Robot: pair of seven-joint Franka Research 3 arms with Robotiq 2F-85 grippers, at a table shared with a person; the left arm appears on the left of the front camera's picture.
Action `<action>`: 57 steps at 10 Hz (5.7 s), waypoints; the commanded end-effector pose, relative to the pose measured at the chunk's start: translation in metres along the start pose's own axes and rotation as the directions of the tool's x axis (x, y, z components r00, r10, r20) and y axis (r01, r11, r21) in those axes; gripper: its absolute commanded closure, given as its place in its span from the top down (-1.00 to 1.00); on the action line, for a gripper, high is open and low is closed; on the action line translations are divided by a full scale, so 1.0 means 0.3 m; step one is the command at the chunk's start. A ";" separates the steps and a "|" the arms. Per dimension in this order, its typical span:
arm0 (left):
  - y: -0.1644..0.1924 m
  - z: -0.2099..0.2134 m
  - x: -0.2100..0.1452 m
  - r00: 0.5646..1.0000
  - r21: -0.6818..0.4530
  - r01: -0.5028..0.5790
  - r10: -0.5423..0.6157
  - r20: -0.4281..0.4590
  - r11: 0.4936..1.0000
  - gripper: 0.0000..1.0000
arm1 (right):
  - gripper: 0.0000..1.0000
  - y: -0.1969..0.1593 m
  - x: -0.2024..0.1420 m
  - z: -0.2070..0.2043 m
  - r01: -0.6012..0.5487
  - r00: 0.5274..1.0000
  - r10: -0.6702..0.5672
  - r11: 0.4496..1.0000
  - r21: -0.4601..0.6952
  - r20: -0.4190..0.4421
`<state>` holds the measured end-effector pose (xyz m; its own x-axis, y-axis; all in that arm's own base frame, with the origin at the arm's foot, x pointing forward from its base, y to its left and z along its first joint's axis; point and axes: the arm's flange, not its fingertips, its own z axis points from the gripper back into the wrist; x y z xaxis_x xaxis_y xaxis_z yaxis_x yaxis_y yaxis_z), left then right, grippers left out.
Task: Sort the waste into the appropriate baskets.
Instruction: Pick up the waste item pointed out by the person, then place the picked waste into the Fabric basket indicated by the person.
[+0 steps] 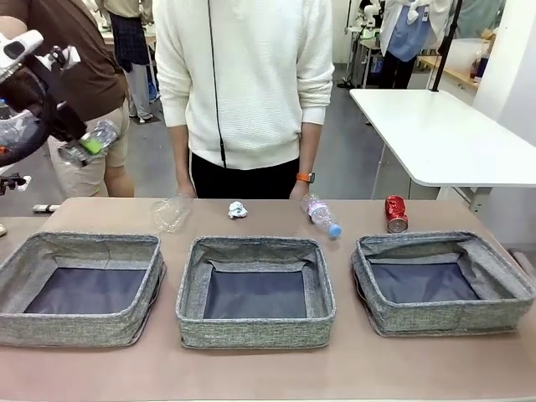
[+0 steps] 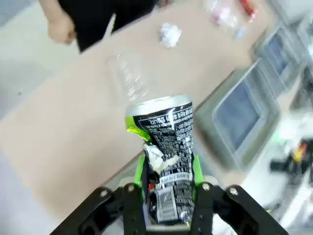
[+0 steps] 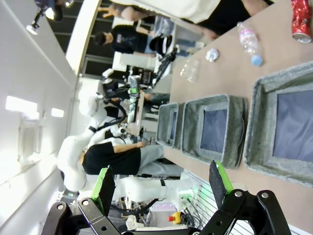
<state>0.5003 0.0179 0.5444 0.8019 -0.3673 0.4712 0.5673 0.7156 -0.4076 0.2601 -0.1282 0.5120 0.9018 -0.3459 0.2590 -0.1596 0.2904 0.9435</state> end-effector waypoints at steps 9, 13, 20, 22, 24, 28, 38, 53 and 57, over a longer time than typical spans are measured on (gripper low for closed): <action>-0.067 -0.049 -0.061 0.974 0.106 -0.217 0.209 0.082 0.970 -0.20 | 1.00 0.007 0.009 -0.002 -0.026 1.000 0.026 0.999 0.024 0.009; -0.519 0.003 0.090 0.883 0.203 -0.461 0.470 0.006 0.864 -0.20 | 1.00 0.007 0.009 -0.002 -0.026 1.000 0.026 0.999 0.024 0.009; -1.269 -0.110 0.346 0.909 0.305 -0.335 0.391 -0.146 0.892 -0.20 | 1.00 0.007 0.009 -0.002 -0.026 1.000 0.026 0.999 0.024 0.009; -1.309 -0.129 0.448 0.893 0.305 -0.308 0.385 -0.234 0.901 -0.20 | 1.00 0.007 0.009 -0.002 -0.026 1.000 0.026 0.999 0.024 0.009; -1.253 -0.126 0.563 0.832 0.333 -0.390 0.484 -0.271 0.858 -0.20 | 1.00 0.007 0.009 -0.002 -0.026 1.000 0.026 0.999 0.024 0.009; -1.241 -0.098 0.604 0.863 0.282 -0.406 0.466 -0.196 0.870 -0.20 | 1.00 0.007 0.009 -0.002 -0.026 1.000 0.026 0.999 0.024 0.009; -1.197 -0.131 0.592 0.851 0.275 -0.406 0.470 -0.233 0.871 -0.20 | 1.00 0.007 0.009 -0.002 -0.026 1.000 0.026 0.999 0.024 0.009; -1.197 -0.131 0.592 0.851 0.275 -0.406 0.470 -0.233 0.871 -0.20 | 1.00 0.007 0.009 -0.002 -0.026 1.000 0.026 0.999 0.024 0.009; -1.197 -0.131 0.592 0.851 0.275 -0.406 0.470 -0.233 0.871 -0.20 | 1.00 0.007 0.009 -0.002 -0.026 1.000 0.026 0.999 0.024 0.009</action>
<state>0.4485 -0.3307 0.7420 0.9930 -0.1155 0.0237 0.1168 0.9356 -0.3333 0.2604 -0.1280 0.5121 0.9021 -0.3446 0.2599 -0.1602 0.2919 0.9429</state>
